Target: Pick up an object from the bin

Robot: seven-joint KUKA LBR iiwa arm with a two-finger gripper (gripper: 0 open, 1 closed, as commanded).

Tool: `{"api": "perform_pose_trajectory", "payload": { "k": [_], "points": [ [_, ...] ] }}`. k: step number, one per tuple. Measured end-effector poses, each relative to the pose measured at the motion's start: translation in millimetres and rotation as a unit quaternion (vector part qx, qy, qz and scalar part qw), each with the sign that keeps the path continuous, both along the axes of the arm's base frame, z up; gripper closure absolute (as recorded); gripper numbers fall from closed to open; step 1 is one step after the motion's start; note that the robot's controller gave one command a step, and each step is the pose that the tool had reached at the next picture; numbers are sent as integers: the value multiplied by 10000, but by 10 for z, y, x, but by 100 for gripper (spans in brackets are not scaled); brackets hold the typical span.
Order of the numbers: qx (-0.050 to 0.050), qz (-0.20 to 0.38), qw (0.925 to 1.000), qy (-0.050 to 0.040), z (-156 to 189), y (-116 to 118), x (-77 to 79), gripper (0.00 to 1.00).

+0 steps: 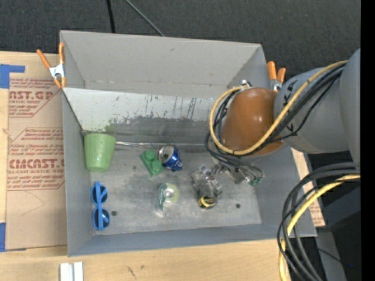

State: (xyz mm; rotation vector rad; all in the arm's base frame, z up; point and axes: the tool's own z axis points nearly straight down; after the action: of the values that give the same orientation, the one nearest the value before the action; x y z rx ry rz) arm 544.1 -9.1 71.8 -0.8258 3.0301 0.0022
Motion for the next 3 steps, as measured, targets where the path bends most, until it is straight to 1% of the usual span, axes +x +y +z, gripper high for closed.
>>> {"api": "perform_pose_trajectory", "payload": {
  "k": [1,2,3],
  "points": [
    [2,0,10000,-18,-8,0,3,0],
    [-8,153,9999,-9,-20,-372,-549,0],
    [0,421,9991,-68,-3,-50,-604,0]
  ]
}}
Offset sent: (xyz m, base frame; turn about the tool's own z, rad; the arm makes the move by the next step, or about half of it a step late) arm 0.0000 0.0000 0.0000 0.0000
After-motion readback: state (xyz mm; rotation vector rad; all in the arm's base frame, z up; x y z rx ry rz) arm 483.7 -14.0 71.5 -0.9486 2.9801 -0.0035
